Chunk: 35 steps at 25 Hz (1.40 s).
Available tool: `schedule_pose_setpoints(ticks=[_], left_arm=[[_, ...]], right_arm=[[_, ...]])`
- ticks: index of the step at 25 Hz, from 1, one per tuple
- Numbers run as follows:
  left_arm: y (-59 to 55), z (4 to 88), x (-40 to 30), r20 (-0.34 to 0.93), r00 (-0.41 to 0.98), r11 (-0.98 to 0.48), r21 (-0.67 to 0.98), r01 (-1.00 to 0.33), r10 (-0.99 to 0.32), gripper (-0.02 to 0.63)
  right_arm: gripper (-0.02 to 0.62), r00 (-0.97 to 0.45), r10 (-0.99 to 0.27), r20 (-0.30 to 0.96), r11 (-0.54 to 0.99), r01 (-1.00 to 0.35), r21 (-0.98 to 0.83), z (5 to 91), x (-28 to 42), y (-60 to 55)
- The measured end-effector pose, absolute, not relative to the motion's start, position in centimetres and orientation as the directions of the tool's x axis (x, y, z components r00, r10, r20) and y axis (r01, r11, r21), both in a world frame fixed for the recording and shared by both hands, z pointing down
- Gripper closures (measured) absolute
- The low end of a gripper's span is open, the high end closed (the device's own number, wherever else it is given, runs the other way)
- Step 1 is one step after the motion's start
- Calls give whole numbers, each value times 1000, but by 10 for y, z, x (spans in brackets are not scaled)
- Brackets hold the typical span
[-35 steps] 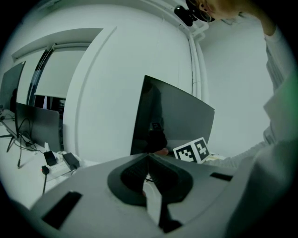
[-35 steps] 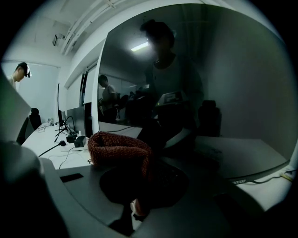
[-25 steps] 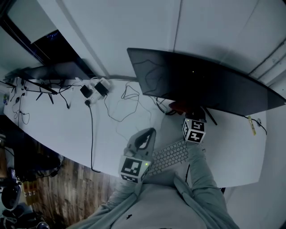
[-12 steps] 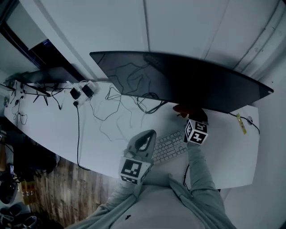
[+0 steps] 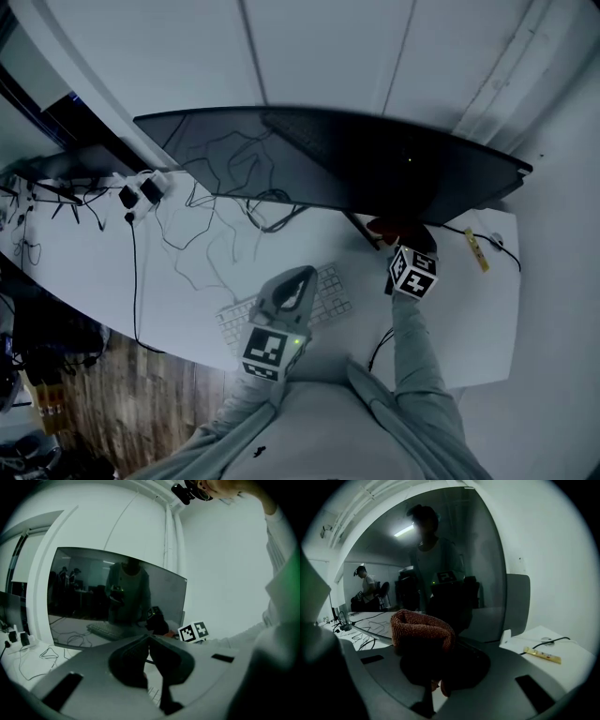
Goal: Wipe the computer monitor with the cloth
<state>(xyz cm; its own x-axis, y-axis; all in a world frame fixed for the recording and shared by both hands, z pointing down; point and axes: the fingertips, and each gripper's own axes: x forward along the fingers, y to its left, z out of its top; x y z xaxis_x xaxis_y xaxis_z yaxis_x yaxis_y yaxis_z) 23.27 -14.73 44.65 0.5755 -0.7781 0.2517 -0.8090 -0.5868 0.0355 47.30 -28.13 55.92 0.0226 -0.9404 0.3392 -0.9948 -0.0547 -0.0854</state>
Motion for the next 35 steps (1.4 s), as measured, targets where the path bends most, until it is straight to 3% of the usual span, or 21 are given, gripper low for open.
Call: schedule_pose_setpoints(ticks=[11, 21, 35], left_arm=[[-151, 446, 283, 239, 612, -623, 35, -782, -754, 584], [-146, 429, 294, 223, 622, -637, 7, -771, -750, 584], [-129, 414, 293, 199, 623, -639, -23, -769, -756, 584]], right_arm=[[560, 110, -930, 351, -133, -990, -43, 559, 554, -271], [560, 133, -927, 350, -145, -989, -8, 554, 569, -267], [560, 158, -961, 229, -154, -987, 37, 492, 575, -263]])
